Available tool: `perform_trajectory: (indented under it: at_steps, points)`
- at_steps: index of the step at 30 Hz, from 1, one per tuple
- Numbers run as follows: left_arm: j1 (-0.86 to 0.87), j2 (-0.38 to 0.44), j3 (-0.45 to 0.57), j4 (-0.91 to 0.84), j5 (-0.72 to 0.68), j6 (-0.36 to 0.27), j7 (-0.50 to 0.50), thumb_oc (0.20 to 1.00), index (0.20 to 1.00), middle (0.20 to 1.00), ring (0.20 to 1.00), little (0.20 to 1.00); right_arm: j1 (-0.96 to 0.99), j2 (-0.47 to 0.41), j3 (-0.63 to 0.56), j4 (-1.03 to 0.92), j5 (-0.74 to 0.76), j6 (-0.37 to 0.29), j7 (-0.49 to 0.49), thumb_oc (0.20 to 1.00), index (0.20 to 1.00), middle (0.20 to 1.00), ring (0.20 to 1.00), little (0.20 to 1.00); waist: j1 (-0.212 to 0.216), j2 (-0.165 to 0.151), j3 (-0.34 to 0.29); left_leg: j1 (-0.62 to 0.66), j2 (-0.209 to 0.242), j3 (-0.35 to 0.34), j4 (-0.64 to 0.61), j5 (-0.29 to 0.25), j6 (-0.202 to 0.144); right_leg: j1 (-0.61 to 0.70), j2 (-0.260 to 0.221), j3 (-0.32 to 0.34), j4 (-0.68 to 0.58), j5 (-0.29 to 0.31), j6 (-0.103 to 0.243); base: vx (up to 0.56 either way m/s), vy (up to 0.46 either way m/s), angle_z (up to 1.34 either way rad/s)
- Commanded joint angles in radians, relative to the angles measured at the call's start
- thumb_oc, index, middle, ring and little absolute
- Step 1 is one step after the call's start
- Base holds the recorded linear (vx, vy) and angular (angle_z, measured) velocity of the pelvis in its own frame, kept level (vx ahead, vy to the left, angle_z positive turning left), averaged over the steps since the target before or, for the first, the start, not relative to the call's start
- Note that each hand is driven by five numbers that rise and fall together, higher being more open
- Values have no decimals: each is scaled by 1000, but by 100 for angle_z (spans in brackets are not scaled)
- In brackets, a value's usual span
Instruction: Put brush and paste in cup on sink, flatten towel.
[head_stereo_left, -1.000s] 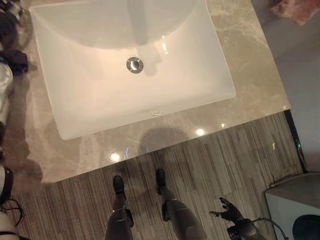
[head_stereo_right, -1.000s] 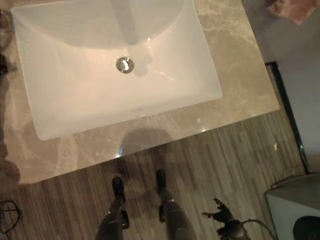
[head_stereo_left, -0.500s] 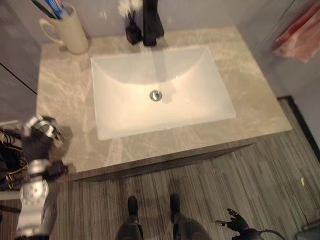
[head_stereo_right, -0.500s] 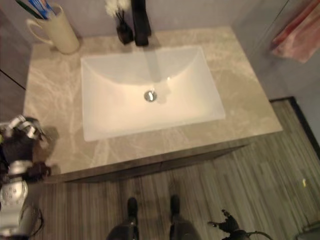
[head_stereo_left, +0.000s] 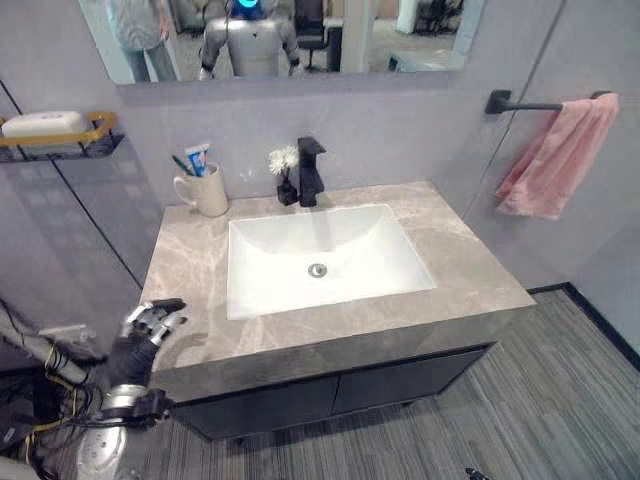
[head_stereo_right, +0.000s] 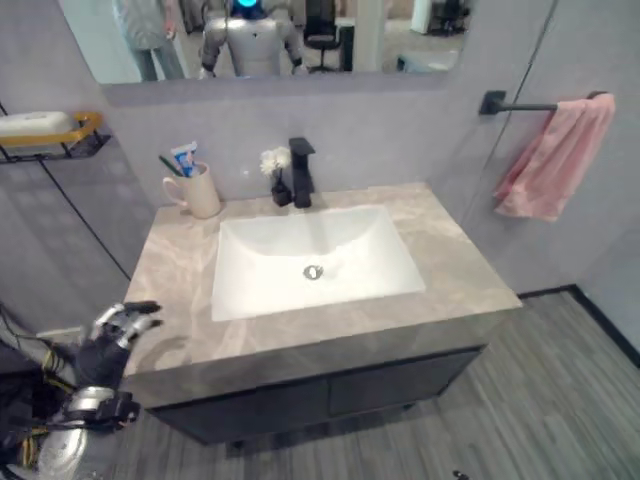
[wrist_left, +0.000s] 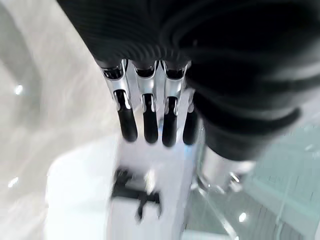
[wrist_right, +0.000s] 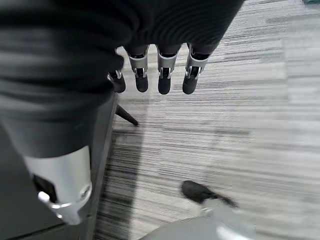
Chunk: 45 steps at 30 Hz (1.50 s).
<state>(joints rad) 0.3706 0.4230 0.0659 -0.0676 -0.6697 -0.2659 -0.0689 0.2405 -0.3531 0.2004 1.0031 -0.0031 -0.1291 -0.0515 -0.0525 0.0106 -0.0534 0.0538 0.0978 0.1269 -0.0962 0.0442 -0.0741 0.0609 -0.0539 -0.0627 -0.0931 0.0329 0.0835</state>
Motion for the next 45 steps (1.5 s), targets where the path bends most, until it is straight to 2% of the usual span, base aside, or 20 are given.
perform_trajectory:
  at_steps: [1,5,12,22,23,24,25,26,28,29,31,32,33,34,37,38,40,41,42,45]
  points:
    - [-55,71,11,-56,-11,-16,-82,1000,1000,1000,1000,1000,-45,-16,-11,-19,28,-21,9,1000,1000,1000,1000,1000,-19,-42,50,23,-22,19,25,-35,12,11,-41,-26,60,-45,51,-55,-44,3]
    - [-51,107,-40,-50,26,-4,-115,1000,1000,1000,1000,1000,-34,-19,-17,-23,48,-28,13,1000,1000,1000,1000,1000,-36,-38,45,28,-16,26,37,-37,10,11,-28,-3,57,-45,43,-51,-50,-9]
    - [-98,56,-63,29,57,-8,-55,1000,1000,1000,1000,1000,-12,-19,-36,-14,86,-32,-1,1000,1000,1000,1000,1000,-55,-36,48,30,5,38,56,-33,4,4,-3,23,63,-47,28,-39,-71,-11]
    - [-165,8,-123,60,64,-5,-15,1000,1000,1000,1000,1000,-20,-9,-27,-12,106,-31,-21,1000,1000,1000,1000,1000,-79,-34,57,45,39,29,60,-18,-9,-1,37,22,126,-91,1,4,-78,-4]
    - [-186,-1,-123,73,58,-8,-4,1000,1000,1000,1000,1000,-37,-15,-16,-41,108,-38,-24,1000,1000,1000,1000,1000,-78,-43,76,14,51,15,121,-25,-12,-15,48,23,161,-107,-11,-11,-125,21]
    - [-186,-1,-123,73,58,-8,-4,1000,1000,1000,1000,1000,-37,-15,-16,-41,108,-37,-24,1000,1000,1000,1000,1000,-80,-43,76,10,51,13,125,-26,-12,-17,48,22,163,-108,-12,-52,-250,23]
    - [-198,-3,-113,72,43,-17,2,1000,1000,1000,1000,1000,-42,-34,0,-106,102,-44,-22,1000,1000,1000,1000,1000,-69,-65,111,-73,57,-22,281,-12,-21,-19,55,22,195,-118,-32,-74,-275,25]
    - [-207,-4,-105,73,37,-25,7,1000,1000,1000,1000,1000,-48,-50,-8,-115,94,-46,-32,1000,1000,1000,1000,1000,-49,-78,148,-161,37,-72,430,20,-25,-19,57,18,215,-120,-45,-73,-272,12]
    - [-206,-4,-96,70,37,-27,14,1000,1000,1000,1000,1000,-50,-52,-14,-121,96,-46,-38,1000,1000,1000,1000,1000,-50,-75,150,-167,32,-72,422,11,-16,-19,58,18,217,-126,-44,63,-36,15]
    - [-215,-2,-78,72,39,-35,31,1000,1000,1000,1000,1000,-48,-59,-27,-106,89,-43,-55,1000,1000,1000,1000,1000,-50,-60,148,-190,48,-41,271,37,-9,-8,60,13,206,-137,-32,143,52,11]
    - [-221,1,-78,75,35,-40,37,1000,1000,1000,1000,1000,-50,-61,-31,-100,86,-45,-60,1000,1000,1000,1000,1000,-46,-60,151,-200,53,-36,225,67,-13,-2,57,13,204,-138,-28,146,105,24]
    - [-236,5,-77,76,34,-53,51,1000,1000,1000,1000,1000,-54,-61,-39,-80,85,-45,-74,1000,1000,1000,1000,1000,-41,-49,163,-251,73,-40,155,120,-27,9,56,21,207,-147,-22,300,306,42]
    - [-253,6,-65,84,33,-65,66,1000,1000,1000,1000,1000,-62,-49,-42,-56,96,-46,-78,1000,1000,1000,1000,1000,-41,-27,165,-223,85,-40,99,140,-34,26,50,44,217,-170,-10,425,459,39]
    - [-263,8,-60,87,28,-70,68,1000,1000,1000,1000,1000,-56,-35,-48,-44,95,-43,-73,1000,1000,1000,1000,1000,-45,-19,144,-198,76,-16,108,128,-32,57,22,51,203,-178,8,395,436,11]
    - [-273,10,-56,85,28,-75,72,1000,1000,1000,1000,1000,-56,-20,-58,-42,95,-37,-64,1000,1000,1000,1000,1000,-45,-23,128,-199,41,5,162,76,-12,79,-34,64,197,-169,36,230,278,-50]
    - [-273,10,-56,85,28,-75,73,1000,1000,1000,1000,1000,-56,-20,-58,-42,95,-37,-64,1000,1000,1000,1000,1000,-45,-23,128,-199,41,5,163,76,-12,79,-35,64,197,-169,36,202,281,-59]
    - [-267,16,-40,67,29,-80,73,1000,1000,1000,1000,1000,-60,3,-56,-49,90,-32,-53,1000,1000,1000,1000,1000,-41,-32,114,-199,4,34,205,20,12,84,-87,76,188,-140,66,173,265,-55]
    - [-266,17,-40,66,29,-80,73,1000,1000,1000,1000,1000,-60,3,-55,-50,90,-32,-53,1000,1000,1000,1000,1000,-40,-33,114,-199,4,35,206,18,12,84,-88,77,187,-140,67,124,245,-39]
    - [-261,26,-23,42,31,-86,73,1000,1000,1000,1000,1000,-63,9,-46,-62,69,-31,-52,1000,1000,1000,1000,1000,-33,-37,105,-206,-18,49,226,-10,26,74,-118,84,190,-103,86,100,235,-31]
    - [-244,41,2,-3,37,-91,74,1000,1000,1000,1000,1000,-69,19,-40,-83,61,-32,-49,1000,1000,1000,1000,1000,-25,-39,98,-211,-40,66,228,-36,44,49,-142,90,199,-54,104,92,233,-16]
